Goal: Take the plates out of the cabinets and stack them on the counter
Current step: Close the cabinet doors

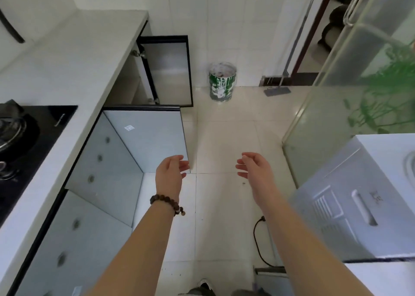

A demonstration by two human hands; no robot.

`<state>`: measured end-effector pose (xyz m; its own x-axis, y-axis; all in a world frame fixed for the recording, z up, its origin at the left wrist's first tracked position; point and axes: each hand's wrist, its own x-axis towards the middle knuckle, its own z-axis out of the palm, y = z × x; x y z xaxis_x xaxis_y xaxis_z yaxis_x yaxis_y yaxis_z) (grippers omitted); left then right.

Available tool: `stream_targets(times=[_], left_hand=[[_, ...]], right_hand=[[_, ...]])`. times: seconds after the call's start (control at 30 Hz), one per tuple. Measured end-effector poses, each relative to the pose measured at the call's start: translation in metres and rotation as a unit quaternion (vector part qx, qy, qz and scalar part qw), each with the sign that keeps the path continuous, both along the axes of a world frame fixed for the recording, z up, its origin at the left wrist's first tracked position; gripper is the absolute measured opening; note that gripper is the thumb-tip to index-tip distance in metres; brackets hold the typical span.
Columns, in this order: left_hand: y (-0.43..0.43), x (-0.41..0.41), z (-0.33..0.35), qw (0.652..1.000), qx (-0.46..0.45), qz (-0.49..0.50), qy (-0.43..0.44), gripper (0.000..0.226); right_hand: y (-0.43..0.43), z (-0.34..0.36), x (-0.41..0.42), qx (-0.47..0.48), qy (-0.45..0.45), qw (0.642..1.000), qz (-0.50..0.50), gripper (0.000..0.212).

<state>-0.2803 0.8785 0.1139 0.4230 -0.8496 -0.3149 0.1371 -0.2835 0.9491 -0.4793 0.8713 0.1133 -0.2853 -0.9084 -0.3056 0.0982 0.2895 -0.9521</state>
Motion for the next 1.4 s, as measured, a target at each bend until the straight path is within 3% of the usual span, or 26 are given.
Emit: stream_targets(times=[0.43,0.9,1.13,1.4], left_hand=[[-0.081,0.027,-0.038,0.998,0.052,0.027,0.019,0.023],[-0.28,0.015,-0.054,0.983,0.107,0.14,0.055,0.028],[-0.321,0.02,-0.064,0.944,0.13,0.229,0.2,0.032],[-0.363,0.032,-0.08,0.884,0.141,0.32,0.312,0.039]], right_hand=[[-0.102,-0.036,0.025,0.047,0.016,0.998,0.037,0.013],[-0.325,-0.045,0.022,0.07,0.006,0.983,0.171,0.015],[-0.391,-0.05,0.062,0.129,-0.028,0.953,0.271,0.015],[-0.444,-0.069,0.114,0.268,-0.135,0.888,0.348,0.023]])
